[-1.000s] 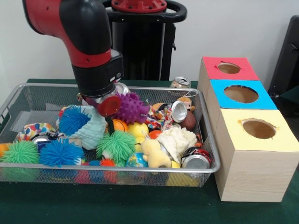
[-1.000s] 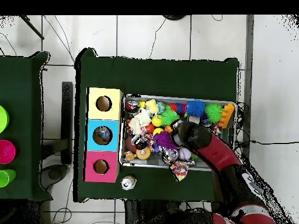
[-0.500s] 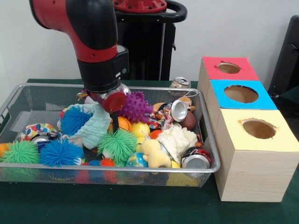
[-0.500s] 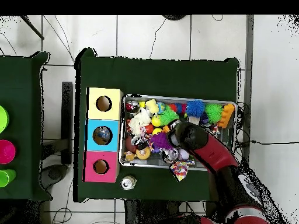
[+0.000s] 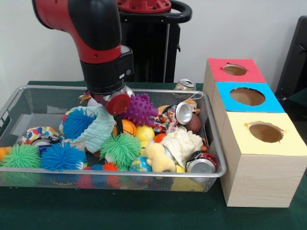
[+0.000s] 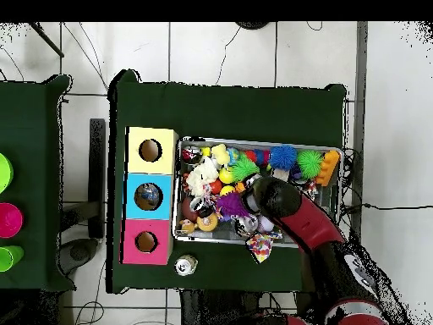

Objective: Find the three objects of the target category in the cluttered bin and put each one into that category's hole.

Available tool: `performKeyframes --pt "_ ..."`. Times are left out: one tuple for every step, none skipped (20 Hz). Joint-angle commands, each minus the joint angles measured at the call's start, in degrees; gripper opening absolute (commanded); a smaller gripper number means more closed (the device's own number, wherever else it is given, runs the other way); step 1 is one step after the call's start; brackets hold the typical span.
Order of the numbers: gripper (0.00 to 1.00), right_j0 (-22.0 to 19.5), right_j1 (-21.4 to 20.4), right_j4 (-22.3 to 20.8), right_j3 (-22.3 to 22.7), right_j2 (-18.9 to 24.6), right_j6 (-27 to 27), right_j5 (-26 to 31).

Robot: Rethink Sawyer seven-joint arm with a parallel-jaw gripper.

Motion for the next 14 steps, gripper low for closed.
performKeyframes --pt "1.0 4.53 2.0 3.15 6.98 7.12 11.38 5.11" --pt "1.0 4.78 1.94 3.24 6.91 6.92 11.4 5.25" --pt "1.0 5.02 1.88 3.32 6.83 6.73 11.42 5.39" --pt "1.0 5.17 1.87 3.57 6.71 6.57 11.53 5.7" --pt "1.0 5.46 1.82 3.78 6.65 6.34 11.67 5.88" --pt "1.0 5.73 1.81 3.73 6.53 6.04 11.52 5.6" --pt "1.0 6.0 1.8 3.68 6.42 5.75 11.37 5.31" --pt "1.0 6.12 1.83 3.66 6.43 5.61 11.14 4.91" --pt "1.0 6.24 1.92 3.33 6.12 5.32 10.52 5.26" --pt "1.0 6.37 2.02 3.0 5.81 5.03 9.9 5.6" --pt "0.0 6.49 2.12 2.67 5.5 4.73 9.27 5.95" --pt "0.0 6.54 2.31 2.16 5.07 4.36 8.49 6.45" --pt "0.0 6.42 2.47 1.85 4.74 4.18 7.88 6.72" --pt "0.0 6.3 2.64 1.53 4.42 4.01 7.27 6.99"
